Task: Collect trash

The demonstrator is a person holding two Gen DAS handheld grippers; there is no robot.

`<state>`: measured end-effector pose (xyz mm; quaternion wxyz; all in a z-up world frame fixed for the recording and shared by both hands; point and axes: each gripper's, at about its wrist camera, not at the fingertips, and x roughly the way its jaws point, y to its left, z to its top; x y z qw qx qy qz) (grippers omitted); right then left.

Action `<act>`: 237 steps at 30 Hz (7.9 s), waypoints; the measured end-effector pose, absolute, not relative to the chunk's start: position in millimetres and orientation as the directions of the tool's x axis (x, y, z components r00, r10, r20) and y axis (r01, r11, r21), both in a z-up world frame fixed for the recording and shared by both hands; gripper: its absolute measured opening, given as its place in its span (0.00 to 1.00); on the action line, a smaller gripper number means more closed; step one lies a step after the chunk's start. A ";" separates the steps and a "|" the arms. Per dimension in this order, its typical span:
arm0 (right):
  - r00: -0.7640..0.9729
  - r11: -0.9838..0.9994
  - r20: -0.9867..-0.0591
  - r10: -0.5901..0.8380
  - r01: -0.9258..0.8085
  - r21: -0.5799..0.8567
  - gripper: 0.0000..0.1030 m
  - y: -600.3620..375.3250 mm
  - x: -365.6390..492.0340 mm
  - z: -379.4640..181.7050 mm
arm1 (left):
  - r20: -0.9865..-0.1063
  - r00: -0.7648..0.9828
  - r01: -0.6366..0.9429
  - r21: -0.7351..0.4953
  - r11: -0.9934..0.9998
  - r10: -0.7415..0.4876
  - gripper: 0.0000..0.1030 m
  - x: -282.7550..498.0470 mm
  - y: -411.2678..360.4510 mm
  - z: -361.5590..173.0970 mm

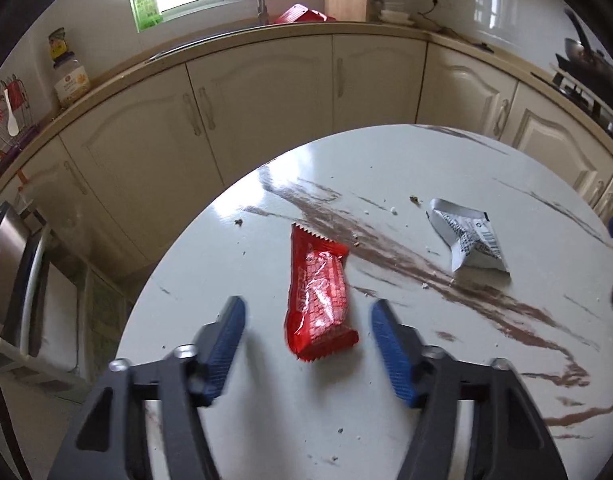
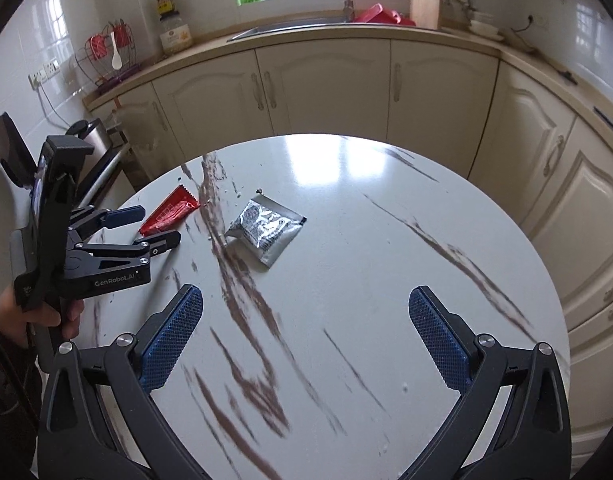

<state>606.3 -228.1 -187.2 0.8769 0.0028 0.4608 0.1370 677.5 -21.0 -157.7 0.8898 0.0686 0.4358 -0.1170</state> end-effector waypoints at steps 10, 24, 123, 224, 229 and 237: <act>0.475 0.954 -0.839 0.266 -0.255 0.159 1.00 -179.3 659.7 -214.0 | -0.774 0.590 0.358 -0.005 0.934 -0.230 0.16 680.5 -1.3 -162.9; 0.458 0.962 -0.871 0.177 -0.269 0.053 0.53 -163.9 670.3 -236.1 | -0.731 0.646 0.341 0.017 0.940 -0.221 0.16 637.6 17.1 -153.6; 0.437 0.750 -0.702 0.561 -0.628 0.208 1.00 80.9 305.7 -181.2 | -0.660 0.713 -0.387 -0.086 0.918 0.238 0.88 164.4 262.7 -147.4; 0.972 0.983 -0.159 0.171 -0.179 -0.036 1.00 -172.4 55.4 83.4 | -0.013 1.000 0.013 0.014 1.000 -0.013 0.99 -139.1 78.9 -9.1; 0.972 0.983 -0.162 0.171 -0.178 -0.034 1.00 -171.4 55.1 81.8 | -0.013 1.000 0.013 0.014 1.000 -0.013 0.99 -139.3 80.9 -10.4; 0.972 0.983 -0.162 0.172 -0.180 -0.034 1.00 -172.7 55.6 82.1 | -0.013 1.000 0.011 0.016 1.000 -0.010 0.99 -136.7 84.7 -11.2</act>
